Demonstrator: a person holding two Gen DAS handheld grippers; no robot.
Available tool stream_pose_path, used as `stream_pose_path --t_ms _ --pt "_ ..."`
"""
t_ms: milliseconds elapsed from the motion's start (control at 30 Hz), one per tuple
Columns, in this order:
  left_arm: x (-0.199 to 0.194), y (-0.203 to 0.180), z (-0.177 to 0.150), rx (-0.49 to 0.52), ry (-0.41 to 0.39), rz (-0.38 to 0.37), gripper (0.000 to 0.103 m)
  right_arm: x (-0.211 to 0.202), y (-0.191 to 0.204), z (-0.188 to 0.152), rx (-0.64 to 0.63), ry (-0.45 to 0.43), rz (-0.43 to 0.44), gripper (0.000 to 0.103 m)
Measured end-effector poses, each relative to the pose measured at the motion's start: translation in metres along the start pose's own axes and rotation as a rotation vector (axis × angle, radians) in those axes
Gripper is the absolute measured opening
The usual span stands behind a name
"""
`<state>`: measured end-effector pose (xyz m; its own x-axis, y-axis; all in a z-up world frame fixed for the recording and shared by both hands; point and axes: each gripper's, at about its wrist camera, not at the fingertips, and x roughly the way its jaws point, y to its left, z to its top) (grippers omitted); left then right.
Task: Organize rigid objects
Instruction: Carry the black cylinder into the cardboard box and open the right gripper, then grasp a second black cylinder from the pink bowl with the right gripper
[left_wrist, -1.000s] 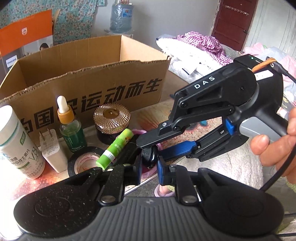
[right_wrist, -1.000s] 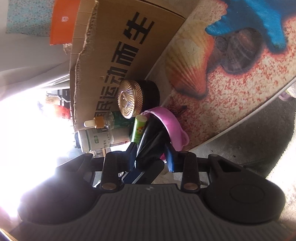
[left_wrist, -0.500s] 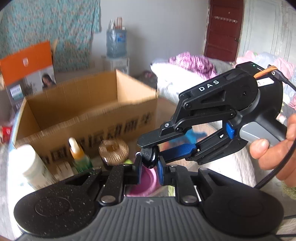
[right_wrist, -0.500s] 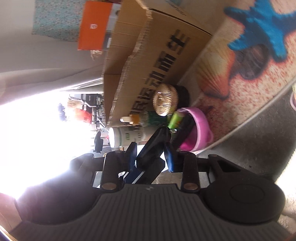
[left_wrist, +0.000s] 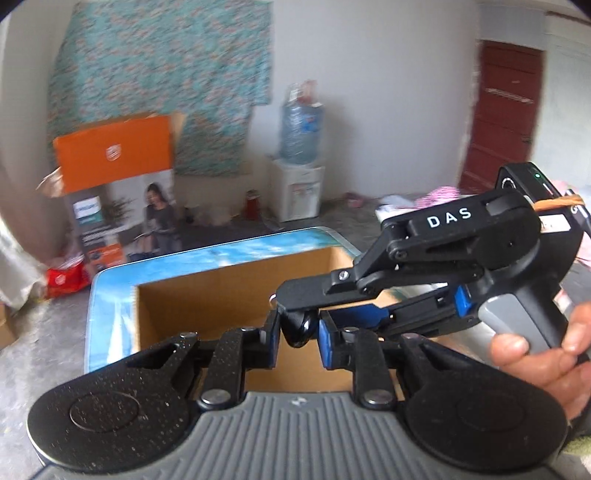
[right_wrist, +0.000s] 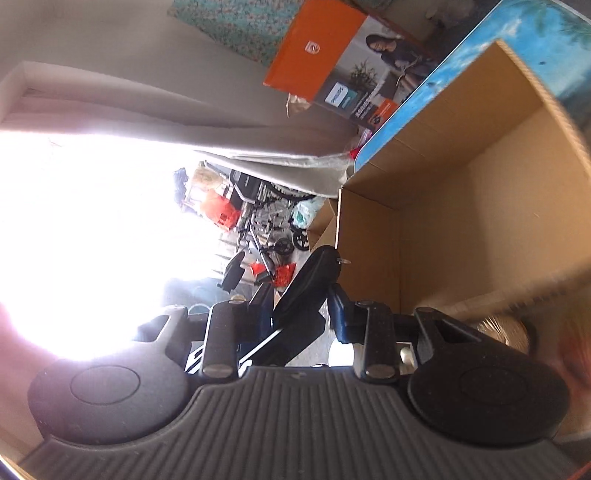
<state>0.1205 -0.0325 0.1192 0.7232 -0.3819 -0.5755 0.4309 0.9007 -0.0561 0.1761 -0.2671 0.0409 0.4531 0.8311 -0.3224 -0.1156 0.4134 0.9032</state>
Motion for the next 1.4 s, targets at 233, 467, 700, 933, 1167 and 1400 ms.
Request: stream_pose_path --t_ms 233,467,700,933,1167,1400 --pt "0.073 0.066 0.029 -0.093 0.164 0.091 0.020 0.100 -0.033 0.059 0.130 0.131 -0.039 0.031" --pt "0.112 0.085 0.023 -0.089 0.272 0.174 0.019 0.163 -0.077 0.095 0.232 0.166 -0.124 0.031" --pt "0.110 0.086 0.023 -0.097 0.270 0.187 0.028 0.178 -0.089 0.097 0.250 0.173 -0.170 0.032" --pt "0.065 0.070 0.033 -0.086 0.184 0.179 0.048 0.126 -0.055 0.090 0.163 0.121 -0.140 0.032" --pt "-0.007 0.040 0.024 -0.069 0.076 0.126 0.066 0.023 -0.011 0.056 0.038 0.016 -0.020 0.033" --pt "-0.042 0.008 -0.028 -0.061 0.086 0.023 0.068 -0.059 -0.027 -0.010 -0.013 -0.081 -0.018 0.036"
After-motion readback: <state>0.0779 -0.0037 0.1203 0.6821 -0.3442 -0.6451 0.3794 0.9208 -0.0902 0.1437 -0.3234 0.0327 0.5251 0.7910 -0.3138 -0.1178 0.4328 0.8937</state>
